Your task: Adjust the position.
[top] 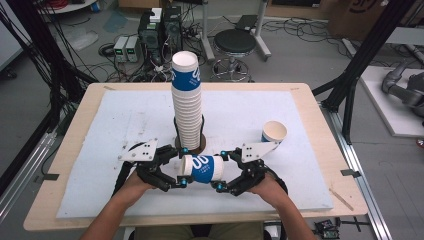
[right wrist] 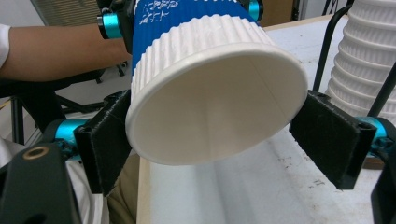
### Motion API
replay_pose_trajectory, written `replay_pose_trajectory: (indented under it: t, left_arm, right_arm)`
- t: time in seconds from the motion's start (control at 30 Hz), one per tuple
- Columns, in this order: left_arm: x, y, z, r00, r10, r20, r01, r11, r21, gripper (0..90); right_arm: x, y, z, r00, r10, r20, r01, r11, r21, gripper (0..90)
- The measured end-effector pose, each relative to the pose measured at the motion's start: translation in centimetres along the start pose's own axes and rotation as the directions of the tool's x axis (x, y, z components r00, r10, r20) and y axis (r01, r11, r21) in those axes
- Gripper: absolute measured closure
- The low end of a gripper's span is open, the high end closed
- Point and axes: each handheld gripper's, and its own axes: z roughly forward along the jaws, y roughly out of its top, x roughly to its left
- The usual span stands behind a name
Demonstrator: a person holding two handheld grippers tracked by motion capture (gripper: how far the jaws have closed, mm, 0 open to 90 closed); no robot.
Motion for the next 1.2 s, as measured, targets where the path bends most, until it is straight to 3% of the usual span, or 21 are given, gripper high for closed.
replay_pose_trajectory:
  t: [0.23,0.33,0.5,0.57,0.63,0.73,1.0,1.1,1.2]
  left_arm:
    - [0.0,-0.1,0.1,0.9997,0.004,-0.025,-0.003,0.9994,0.036,30.0]
    - [-0.1,-0.1,0.2,0.9995,0.009,-0.030,-0.007,0.9985,0.054,30.4]
    - [-0.2,0.0,0.3,0.9993,0.010,-0.037,-0.007,0.9973,0.073,30.4]
    - [-0.3,0.1,0.3,0.9983,0.001,-0.058,0.004,0.9967,0.082,29.1]
    - [-0.3,0.2,0.4,0.9959,-0.027,-0.086,0.036,0.9935,0.108,21.4]
    - [-0.4,0.4,0.4,0.9946,-0.031,-0.099,0.044,0.9905,0.130,14.5]
    - [-0.8,1.1,-0.3,0.9927,-0.009,-0.120,0.034,0.9774,0.208,14.5]
    - [-0.9,1.4,-0.5,0.9883,0.010,-0.152,0.027,0.9705,0.240,14.5]
    - [-1.0,1.6,-0.5,0.9858,0.018,-0.167,0.024,0.9683,0.249,14.6]
  right_arm:
    - [0.1,0.4,-0.9,0.9989,-0.039,0.025,0.039,0.999,-0.014,23.2]
    - [0.1,0.6,-1.0,0.9976,-0.059,0.036,0.058,0.998,0.004,25.2]
    - [0.2,0.5,-1.1,0.9973,-0.061,0.040,0.061,0.998,0.012,26.4]
    - [0.2,0.5,-1.1,0.9975,-0.061,0.036,0.061,0.998,0.012,26.5]
    - [0.1,0.6,-1.1,0.9974,-0.061,0.038,0.061,0.998,0.014,26.7]
    - [0.1,0.6,-1.2,0.9976,-0.060,0.036,0.059,0.998,0.017,26.8]
    - [0.0,1.1,-1.8,0.9963,-0.064,0.058,0.061,0.997,0.055,26.8]
    - [-0.1,1.3,-2.0,0.9941,-0.069,0.084,0.063,0.995,0.075,26.8]
    - [-0.1,1.7,-2.0,0.9921,-0.082,0.095,0.071,0.991,0.117,26.7]
